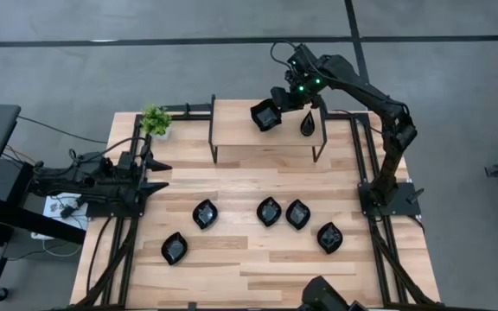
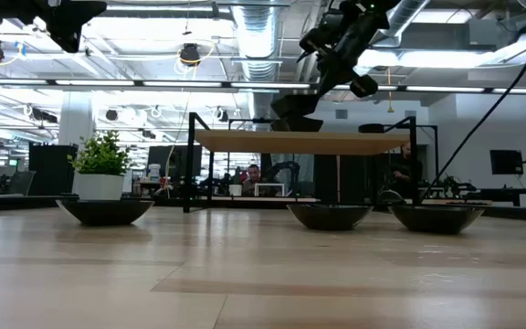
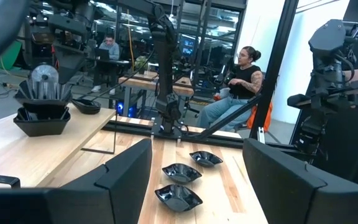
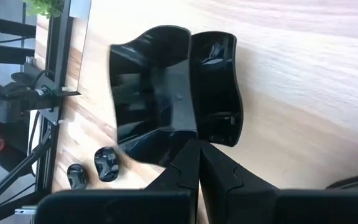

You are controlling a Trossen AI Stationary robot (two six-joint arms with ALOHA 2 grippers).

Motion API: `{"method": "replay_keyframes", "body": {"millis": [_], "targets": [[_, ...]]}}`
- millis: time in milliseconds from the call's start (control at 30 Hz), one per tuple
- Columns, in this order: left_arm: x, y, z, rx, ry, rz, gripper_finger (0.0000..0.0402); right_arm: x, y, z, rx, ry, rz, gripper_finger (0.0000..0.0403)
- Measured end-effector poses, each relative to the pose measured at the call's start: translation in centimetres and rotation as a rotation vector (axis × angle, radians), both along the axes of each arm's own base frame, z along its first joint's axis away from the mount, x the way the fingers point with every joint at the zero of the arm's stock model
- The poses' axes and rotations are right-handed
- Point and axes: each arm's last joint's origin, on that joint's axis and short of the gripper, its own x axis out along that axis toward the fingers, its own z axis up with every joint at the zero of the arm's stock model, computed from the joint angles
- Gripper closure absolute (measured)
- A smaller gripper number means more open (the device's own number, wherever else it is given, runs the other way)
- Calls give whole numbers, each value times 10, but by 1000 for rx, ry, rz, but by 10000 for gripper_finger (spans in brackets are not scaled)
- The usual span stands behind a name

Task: Pick & Place Mini shaped plates
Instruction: Stack the black plate on top of the black plate on the shelf

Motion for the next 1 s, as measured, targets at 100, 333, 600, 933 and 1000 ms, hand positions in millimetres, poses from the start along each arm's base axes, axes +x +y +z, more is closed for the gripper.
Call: {"method": "replay_keyframes", "body": {"millis": [100,333,600,933,1000], "targets": [[0,0,0,0,-3,0,147,0,0,0,-1,4,-8,403],[0,0,0,-1,-5,0,147,2,1,-2,-5,9,-6,403],[0,0,1,-1,-6,0,147,4,1,-2,-29,19,-31,403],[0,0,1,-1,-6,0,147,7,5,-2,-25,31,-33,403],[0,0,1,-1,-6,0,147,7,5,-2,-21,33,-40,403]]}}
